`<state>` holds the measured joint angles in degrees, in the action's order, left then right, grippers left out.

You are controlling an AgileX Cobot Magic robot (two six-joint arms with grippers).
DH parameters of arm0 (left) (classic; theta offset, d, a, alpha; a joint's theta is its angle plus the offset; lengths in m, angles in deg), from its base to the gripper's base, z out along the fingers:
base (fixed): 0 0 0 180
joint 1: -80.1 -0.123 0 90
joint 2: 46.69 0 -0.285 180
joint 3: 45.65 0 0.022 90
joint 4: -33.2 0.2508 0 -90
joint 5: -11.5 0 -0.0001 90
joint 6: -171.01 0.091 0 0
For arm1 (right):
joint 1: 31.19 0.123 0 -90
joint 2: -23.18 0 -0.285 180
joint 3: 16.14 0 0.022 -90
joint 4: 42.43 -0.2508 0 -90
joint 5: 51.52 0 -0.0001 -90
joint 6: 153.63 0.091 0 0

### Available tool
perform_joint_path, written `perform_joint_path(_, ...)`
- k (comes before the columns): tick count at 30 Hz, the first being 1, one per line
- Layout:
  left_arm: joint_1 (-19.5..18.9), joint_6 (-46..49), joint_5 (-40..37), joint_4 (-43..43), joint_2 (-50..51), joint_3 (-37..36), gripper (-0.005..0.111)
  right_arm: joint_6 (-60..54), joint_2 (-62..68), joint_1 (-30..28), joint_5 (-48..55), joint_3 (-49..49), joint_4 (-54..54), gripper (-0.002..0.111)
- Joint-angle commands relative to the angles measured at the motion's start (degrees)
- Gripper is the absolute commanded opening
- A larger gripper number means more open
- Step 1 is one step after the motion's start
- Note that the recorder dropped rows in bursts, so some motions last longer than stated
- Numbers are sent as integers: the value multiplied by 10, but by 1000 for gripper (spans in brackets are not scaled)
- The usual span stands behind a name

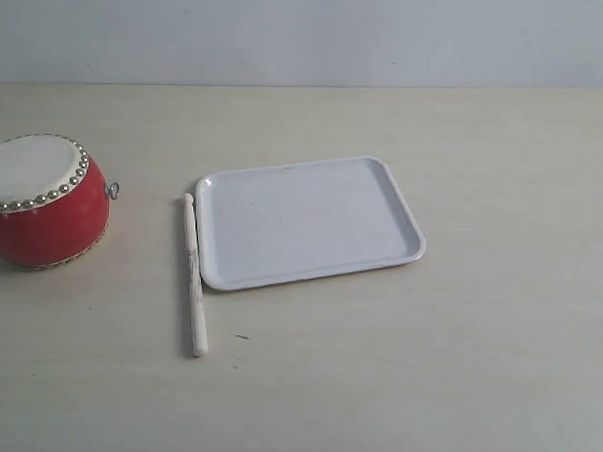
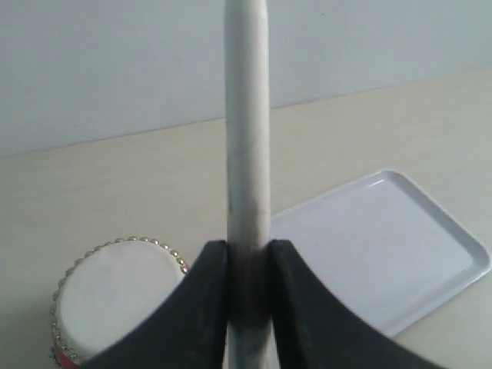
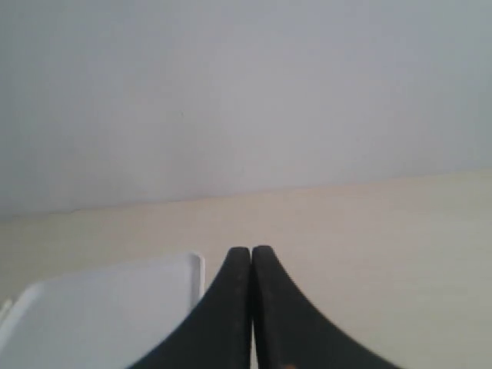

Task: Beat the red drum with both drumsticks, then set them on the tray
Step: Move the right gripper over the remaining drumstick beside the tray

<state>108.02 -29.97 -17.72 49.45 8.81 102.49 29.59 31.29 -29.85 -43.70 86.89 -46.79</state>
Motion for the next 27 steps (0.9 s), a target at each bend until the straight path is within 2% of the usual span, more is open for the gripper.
perform_joint_path(1, 2, 0, -35, -5, -57, -7, 0, 0, -3, -4, -67, -2, -73, 0)
perform_joint_path(2, 2, -5, -44, -5, -65, -8, 0, 1, -3, -4, -74, -2, -87, 0)
perform_joint_path(4, 2, -22, -65, -8, -104, -18, 0, 0, -3, -4, -88, -2, -195, 0)
perform_joint_path(6, 2, -32, -65, -11, -127, -29, 0, 13, -3, -4, -88, -2, -254, 0)
perform_joint_path(11, 2, -34, -50, -44, -178, -59, 0, -13, -3, 19, -21, 62, -281, 0)
perform_joint_path(13, 2, -34, -23, -54, -193, -68, 0, -106, -3, 50, 3, 121, -348, 0)
perform_joint_path(15, 2, -34, -7, -63, -197, -76, 0, -264, 27, 71, 26, 171, -493, 0)
perform_joint_path(16, 2, -34, -6, -63, -197, -78, 0, -415, 70, 76, 65, 203, -610, 0)
perform_joint_path(17, 2, -34, -6, -63, -197, -79, 0, -502, 101, 76, 95, 220, -682, 0)
perform_joint_path(18, 2, -34, -6, -65, -197, -80, 0, -657, 182, 76, 169, 256, -810, 0)
perform_joint_path(19, 2, -34, -6, -65, -197, -80, 0, -723, 229, 76, 219, 274, -863, 0)
perform_joint_path(20, 2, -33, -6, -66, -197, -80, 0, -770, 333, 76, 302, 316, -895, 0)
perform_joint_path(21, 2, -33, -6, -66, -197, -80, 0, -769, 375, 76, 322, 336, -883, 0)
perform_joint_path(23, 2, -33, -6, -66, -197, -80, 0, -679, 564, 101, 325, 436, -739, 0)
perform_joint_path(24, 2, -33, -6, -66, -197, -80, 0, -643, 607, 118, 311, 462, -688, 0)
perform_joint_path(27, 2, -32, -2, -65, -197, -80, 0, -464, 775, 257, 214, 560, -468, 0)
